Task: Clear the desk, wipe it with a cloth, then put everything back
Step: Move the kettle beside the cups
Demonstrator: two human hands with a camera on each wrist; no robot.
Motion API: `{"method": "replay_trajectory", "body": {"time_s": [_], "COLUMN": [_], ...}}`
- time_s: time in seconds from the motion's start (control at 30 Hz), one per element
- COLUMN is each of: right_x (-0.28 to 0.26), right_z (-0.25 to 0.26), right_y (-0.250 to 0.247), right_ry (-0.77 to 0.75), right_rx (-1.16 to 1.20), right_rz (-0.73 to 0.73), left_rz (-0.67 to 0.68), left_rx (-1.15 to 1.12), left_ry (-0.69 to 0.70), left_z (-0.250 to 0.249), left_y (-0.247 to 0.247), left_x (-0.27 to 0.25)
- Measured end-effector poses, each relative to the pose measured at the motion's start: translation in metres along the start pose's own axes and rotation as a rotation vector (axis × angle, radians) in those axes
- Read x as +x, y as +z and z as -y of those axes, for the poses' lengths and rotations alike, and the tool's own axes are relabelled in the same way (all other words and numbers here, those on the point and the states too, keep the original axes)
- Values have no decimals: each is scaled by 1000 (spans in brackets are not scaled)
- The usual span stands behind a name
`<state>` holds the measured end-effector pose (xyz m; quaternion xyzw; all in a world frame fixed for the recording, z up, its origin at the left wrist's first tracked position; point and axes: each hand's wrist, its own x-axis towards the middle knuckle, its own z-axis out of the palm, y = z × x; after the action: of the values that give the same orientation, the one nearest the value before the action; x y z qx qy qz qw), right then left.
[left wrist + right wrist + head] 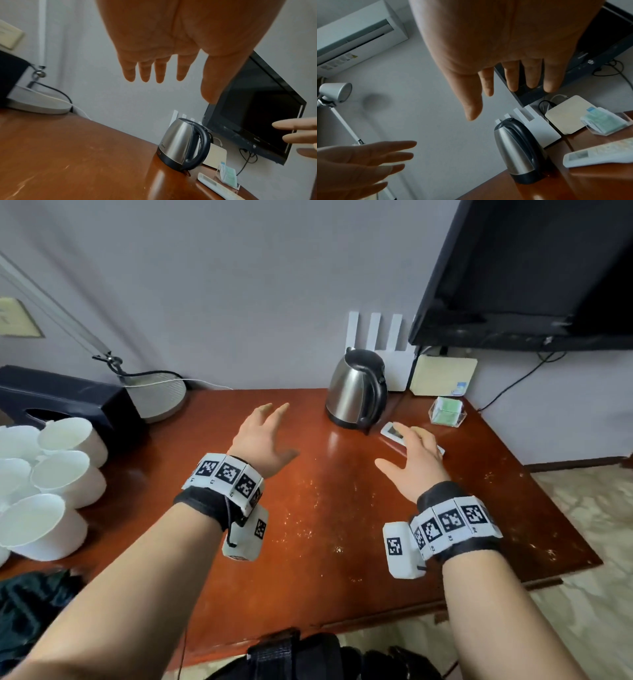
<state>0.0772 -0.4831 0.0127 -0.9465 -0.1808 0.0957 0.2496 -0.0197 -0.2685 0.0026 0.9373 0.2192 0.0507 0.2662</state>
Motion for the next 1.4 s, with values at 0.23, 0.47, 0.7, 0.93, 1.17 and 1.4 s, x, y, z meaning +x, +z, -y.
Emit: {"method": "replay_trajectory", "body": {"time_s": [0.23,0.47,0.7,0.93,1.17,1.4], "right_x": [91,210,264,282,287,278], "right_z": [7,5,-20,-53,-49,-17], "right_y": [-26,-14,-5,-33,-28,-19], "right_ry": [52,99,-31,-188,-207,-290], "right_rx": [20,90,10,-89,-101,-78], "right_rz": [1,128,157,320,322,347], "left_rz": [98,132,187,238,308,236], "left_rx": [86,114,93,80,141,196], "left_ry": [12,-30,-152,-143,-148,-162], "left_z": [-20,-40,-54,-72,-71,-49], "left_y": [-10,14,44,46,57,41], "left_x": [88,166,223,263,256,234]}}
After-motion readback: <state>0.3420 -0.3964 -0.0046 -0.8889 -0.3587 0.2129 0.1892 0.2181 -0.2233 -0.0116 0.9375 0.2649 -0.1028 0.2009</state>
